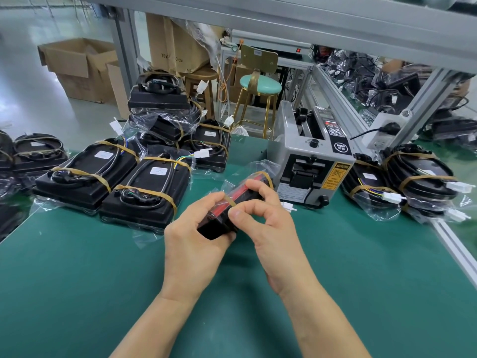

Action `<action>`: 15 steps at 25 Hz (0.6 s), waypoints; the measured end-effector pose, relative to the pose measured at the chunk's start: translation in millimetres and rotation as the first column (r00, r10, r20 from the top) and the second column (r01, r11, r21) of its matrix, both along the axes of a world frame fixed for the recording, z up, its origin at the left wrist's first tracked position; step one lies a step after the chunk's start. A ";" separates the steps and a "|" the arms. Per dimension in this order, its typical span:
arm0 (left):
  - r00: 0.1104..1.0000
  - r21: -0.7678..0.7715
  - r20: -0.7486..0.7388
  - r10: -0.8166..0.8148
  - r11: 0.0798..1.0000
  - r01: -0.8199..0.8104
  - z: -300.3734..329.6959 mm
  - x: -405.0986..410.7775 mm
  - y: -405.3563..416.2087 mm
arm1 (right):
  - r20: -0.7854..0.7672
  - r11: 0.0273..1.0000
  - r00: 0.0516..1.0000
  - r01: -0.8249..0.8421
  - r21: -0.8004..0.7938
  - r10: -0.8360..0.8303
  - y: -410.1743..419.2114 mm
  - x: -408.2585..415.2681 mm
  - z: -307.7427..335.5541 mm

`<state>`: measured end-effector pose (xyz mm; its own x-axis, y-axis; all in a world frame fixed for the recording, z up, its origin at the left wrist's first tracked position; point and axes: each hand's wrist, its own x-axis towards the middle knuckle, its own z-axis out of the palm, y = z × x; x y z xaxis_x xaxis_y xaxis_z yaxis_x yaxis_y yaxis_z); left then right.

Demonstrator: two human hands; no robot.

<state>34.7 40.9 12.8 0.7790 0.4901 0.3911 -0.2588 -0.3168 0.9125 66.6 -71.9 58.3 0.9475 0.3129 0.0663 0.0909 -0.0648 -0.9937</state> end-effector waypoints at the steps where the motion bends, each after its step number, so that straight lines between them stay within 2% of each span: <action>1: 1.000 0.006 0.002 0.000 1.000 0.000 0.0 -0.4 0.0 | 0.008 1.000 1.000 0.006 -0.013 -0.006 0.2 0.1 -0.3; 15: 0.999 -0.028 0.025 0.021 0.999 -0.020 -2.9 -0.2 1.6 | 0.150 0.971 0.987 0.086 -0.222 -0.054 8.1 -7.9 -1.8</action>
